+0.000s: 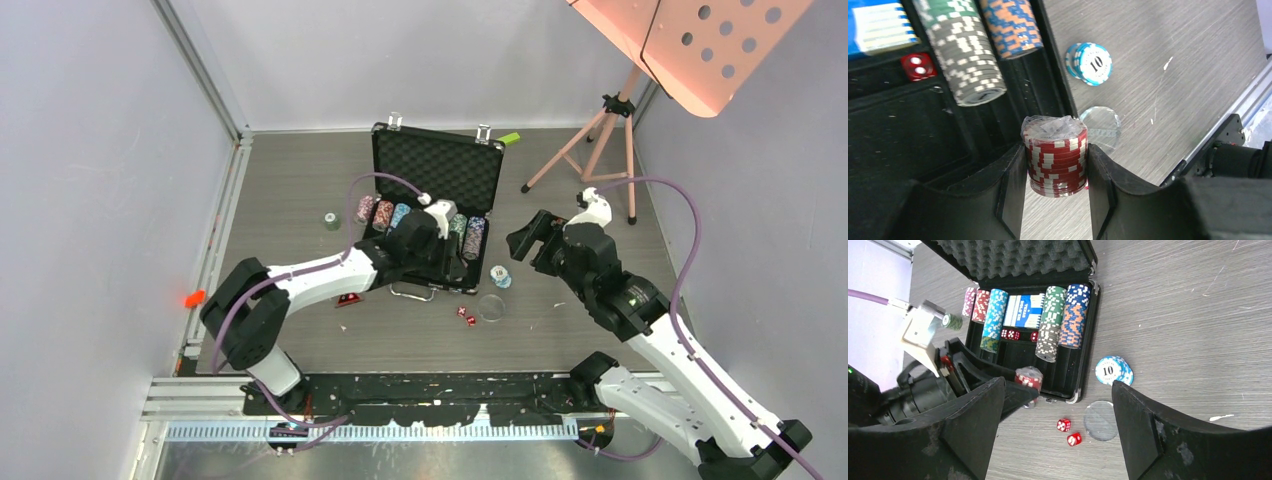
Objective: Pack up texas hold em set
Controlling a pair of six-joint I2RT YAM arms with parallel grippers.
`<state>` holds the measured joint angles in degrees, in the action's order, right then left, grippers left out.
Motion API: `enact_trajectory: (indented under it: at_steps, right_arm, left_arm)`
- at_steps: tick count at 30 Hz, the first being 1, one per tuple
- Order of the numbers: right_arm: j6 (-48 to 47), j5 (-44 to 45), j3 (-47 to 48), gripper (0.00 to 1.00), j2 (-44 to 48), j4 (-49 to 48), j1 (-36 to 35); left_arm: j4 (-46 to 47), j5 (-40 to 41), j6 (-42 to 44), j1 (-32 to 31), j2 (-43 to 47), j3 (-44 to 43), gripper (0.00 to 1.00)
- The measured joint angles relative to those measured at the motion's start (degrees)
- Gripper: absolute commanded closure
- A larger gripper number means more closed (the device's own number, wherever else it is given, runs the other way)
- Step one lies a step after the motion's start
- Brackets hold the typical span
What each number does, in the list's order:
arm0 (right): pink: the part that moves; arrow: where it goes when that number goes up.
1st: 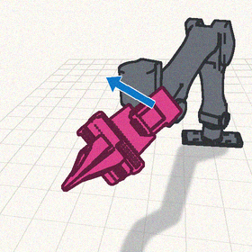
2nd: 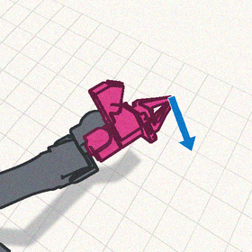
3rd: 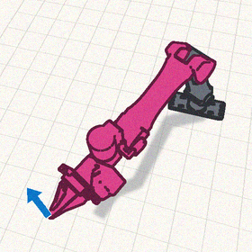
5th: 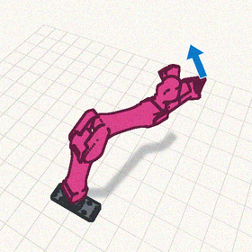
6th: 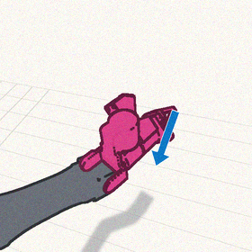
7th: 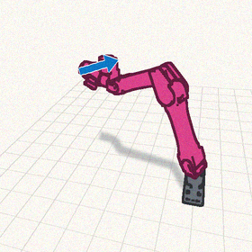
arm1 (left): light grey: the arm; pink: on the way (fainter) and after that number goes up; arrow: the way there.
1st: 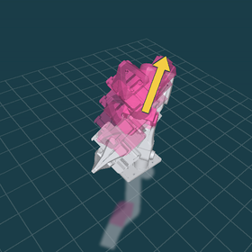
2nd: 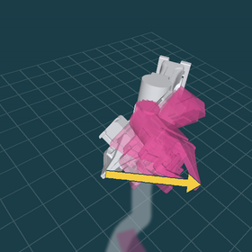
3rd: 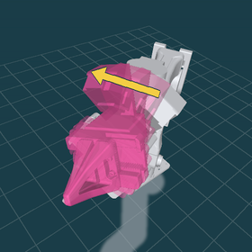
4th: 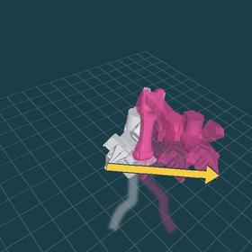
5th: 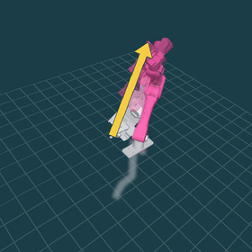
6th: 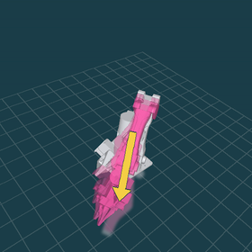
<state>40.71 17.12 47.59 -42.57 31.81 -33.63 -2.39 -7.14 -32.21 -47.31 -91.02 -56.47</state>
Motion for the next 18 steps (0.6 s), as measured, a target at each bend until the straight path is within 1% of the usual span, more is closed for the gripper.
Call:
enact_trajectory:
  at_steps: [5, 13, 18]
  right_arm:
    - [0.0, 1.1, -0.2, 0.16, 0.2, 0.0, 0.0]
    - [0.0, 1.2, -0.5, 0.16, 0.2, 0.2, 0.0]
    - [0.0, 1.2, -0.5, 0.16, 0.2, 0.3, 0.0]
  left_arm:
    - [3.5, 0.7, -3.0, -2.6, -1.9, 0.0, 1.00]
    - [7.3, 2.4, -4.0, -2.9, -5.7, -0.2, 1.00]
    - [7.8, 3.1, -3.8, -2.9, -10.0, -3.0, 1.00]
